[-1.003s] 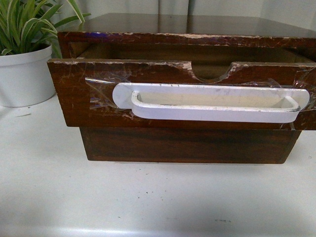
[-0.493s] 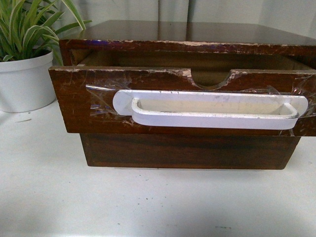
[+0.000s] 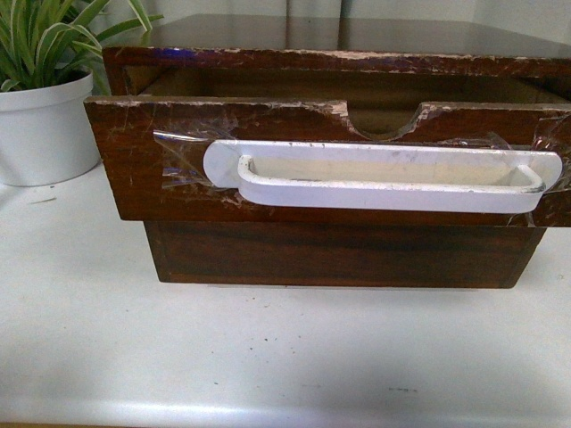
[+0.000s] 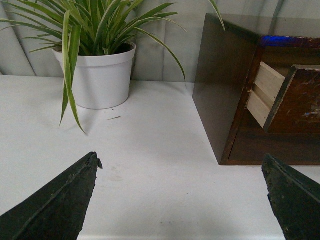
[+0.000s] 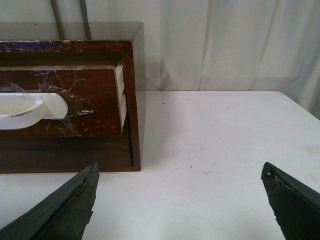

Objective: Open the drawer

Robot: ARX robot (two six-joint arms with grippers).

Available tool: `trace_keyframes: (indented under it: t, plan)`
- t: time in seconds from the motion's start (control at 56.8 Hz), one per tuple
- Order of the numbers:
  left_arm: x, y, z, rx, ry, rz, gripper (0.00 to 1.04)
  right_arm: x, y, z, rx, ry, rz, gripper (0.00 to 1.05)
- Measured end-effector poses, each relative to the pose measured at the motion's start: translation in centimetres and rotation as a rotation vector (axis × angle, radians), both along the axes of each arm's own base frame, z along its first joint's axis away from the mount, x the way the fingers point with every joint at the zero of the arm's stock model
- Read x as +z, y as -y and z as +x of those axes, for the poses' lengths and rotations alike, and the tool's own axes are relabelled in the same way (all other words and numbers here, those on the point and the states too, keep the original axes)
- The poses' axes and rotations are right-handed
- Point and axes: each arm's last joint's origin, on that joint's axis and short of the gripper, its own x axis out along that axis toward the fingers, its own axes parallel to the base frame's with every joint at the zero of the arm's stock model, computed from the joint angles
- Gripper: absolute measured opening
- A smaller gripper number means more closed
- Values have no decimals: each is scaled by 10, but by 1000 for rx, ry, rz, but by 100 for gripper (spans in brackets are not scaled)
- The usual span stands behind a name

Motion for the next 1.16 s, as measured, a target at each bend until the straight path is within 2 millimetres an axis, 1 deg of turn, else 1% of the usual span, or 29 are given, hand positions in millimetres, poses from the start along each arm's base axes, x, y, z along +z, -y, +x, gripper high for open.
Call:
trace_keyframes:
  t: [1.161]
  plan:
    - [0,0,0,0,0,0,98,0,0,0,0,0,0,96]
